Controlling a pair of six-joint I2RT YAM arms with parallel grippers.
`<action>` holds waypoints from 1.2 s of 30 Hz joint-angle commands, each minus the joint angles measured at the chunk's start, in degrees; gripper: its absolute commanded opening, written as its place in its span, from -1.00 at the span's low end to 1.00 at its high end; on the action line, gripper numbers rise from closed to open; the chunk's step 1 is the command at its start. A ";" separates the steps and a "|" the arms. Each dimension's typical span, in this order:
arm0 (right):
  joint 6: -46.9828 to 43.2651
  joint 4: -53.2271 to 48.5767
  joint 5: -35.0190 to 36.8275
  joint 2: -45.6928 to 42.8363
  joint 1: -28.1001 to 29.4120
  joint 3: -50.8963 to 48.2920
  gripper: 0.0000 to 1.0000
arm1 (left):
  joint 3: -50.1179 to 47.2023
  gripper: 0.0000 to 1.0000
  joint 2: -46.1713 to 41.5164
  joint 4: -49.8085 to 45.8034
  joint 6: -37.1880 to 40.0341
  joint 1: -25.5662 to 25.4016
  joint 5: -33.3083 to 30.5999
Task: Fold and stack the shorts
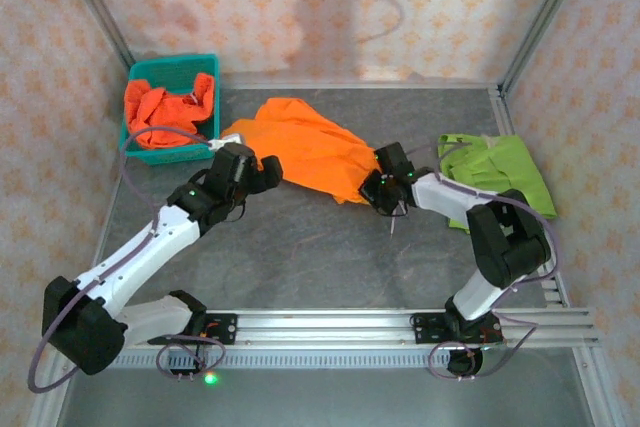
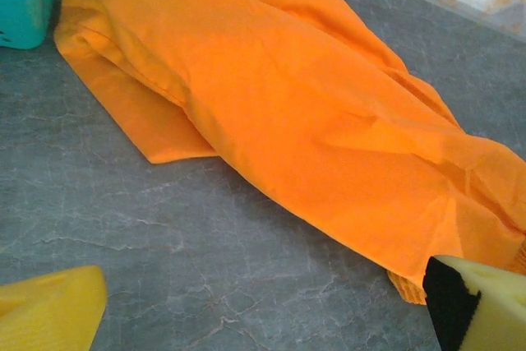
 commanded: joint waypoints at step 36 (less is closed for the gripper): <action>-25.59 -22.00 -4.50 -16.09 -13.50 5.36 -0.93 | -2.11 0.49 23.54 16.72 -25.37 15.88 17.13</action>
